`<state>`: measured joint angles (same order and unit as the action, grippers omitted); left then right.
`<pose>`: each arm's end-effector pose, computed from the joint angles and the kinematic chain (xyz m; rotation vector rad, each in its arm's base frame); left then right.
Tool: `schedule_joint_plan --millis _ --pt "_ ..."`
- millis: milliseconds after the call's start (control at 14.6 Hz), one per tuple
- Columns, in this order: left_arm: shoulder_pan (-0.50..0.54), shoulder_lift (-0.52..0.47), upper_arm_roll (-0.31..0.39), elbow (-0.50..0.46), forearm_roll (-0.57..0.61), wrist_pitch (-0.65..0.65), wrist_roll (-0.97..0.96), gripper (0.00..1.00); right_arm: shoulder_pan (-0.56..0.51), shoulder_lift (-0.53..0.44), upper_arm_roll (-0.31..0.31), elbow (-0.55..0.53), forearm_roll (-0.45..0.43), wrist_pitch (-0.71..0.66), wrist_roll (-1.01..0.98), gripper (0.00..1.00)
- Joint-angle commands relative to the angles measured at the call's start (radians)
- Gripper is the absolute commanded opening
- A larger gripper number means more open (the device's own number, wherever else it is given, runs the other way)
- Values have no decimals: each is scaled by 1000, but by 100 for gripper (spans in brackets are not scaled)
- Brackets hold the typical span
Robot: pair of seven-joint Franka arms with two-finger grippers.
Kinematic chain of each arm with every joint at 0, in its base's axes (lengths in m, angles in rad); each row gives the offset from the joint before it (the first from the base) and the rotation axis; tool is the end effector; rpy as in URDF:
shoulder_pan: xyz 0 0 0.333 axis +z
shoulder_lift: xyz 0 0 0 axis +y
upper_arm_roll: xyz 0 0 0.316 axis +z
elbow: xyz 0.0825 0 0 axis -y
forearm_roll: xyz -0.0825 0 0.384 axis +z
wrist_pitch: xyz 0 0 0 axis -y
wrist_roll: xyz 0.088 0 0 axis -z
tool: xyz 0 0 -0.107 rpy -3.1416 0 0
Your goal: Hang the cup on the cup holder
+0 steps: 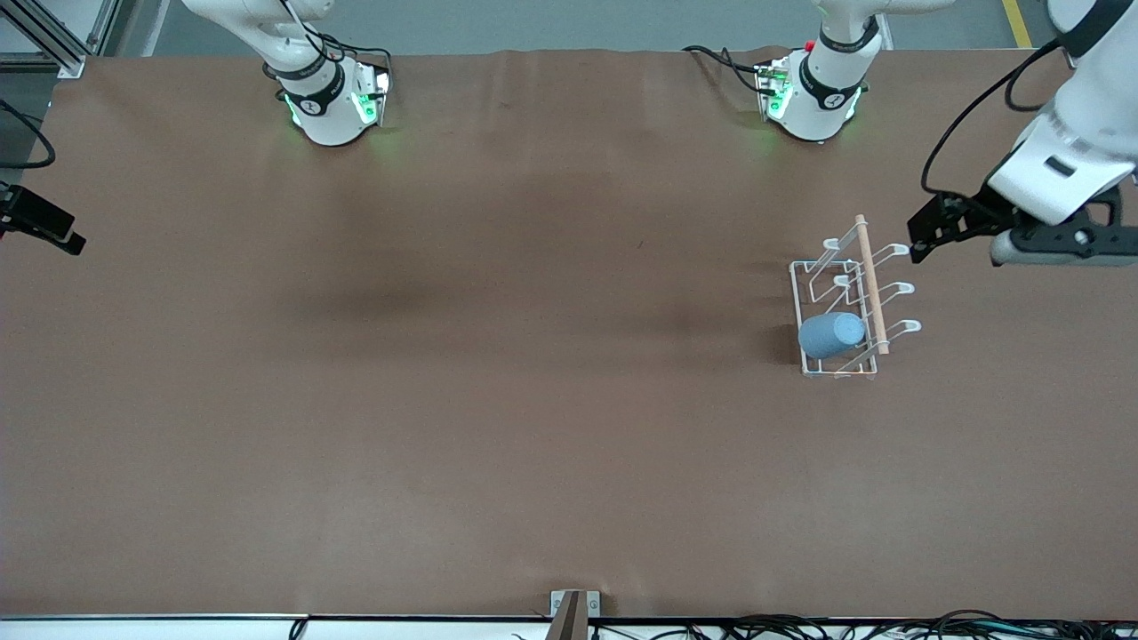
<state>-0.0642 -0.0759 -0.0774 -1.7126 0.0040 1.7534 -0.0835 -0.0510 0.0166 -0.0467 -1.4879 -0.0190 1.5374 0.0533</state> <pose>0.5412 -0.0783 0.6152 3.1316 -0.0920 0.1832 0.5541 -0.0562 0.6513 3.1117 -0.2368 0.0507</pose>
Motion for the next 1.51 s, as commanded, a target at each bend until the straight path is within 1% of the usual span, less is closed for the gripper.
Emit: schedule_joint_plan --millis 0,137,274,411,548,753,890,1027,1438 --pt "-22 16 24 106 -27 -95 -9 100 -21 -6 18 -5 -6 0 -12 100" --pt "-22 34 24 160 -21 -126 -10 100 -20 -6 18 -2 -6 -6 -26 100" --pt "-23 39 24 177 -24 -150 -16 100 -21 -6 18 1 -6 -22 -102 100" --pt "-25 38 25 165 -28 -155 -121 99 -20 -6 16 3 -6 -25 -104 100" --pt "-31 31 25 137 -22 -152 -153 100 -21 -6 16 3 -6 -25 -104 100" --pt "-32 27 30 123 -19 -150 -137 99 -23 -6 16 2 -6 -25 -104 100" --pt "-34 27 57 111 -19 -144 -75 99 -21 -6 16 3 -4 -23 -104 100" --pt "-34 18 83 93 -25 -127 -58 99 -21 -6 16 3 -4 -23 -104 100" --pt "-32 15 87 93 -16 -121 -21 99 -21 -6 16 3 -4 -25 -104 100"
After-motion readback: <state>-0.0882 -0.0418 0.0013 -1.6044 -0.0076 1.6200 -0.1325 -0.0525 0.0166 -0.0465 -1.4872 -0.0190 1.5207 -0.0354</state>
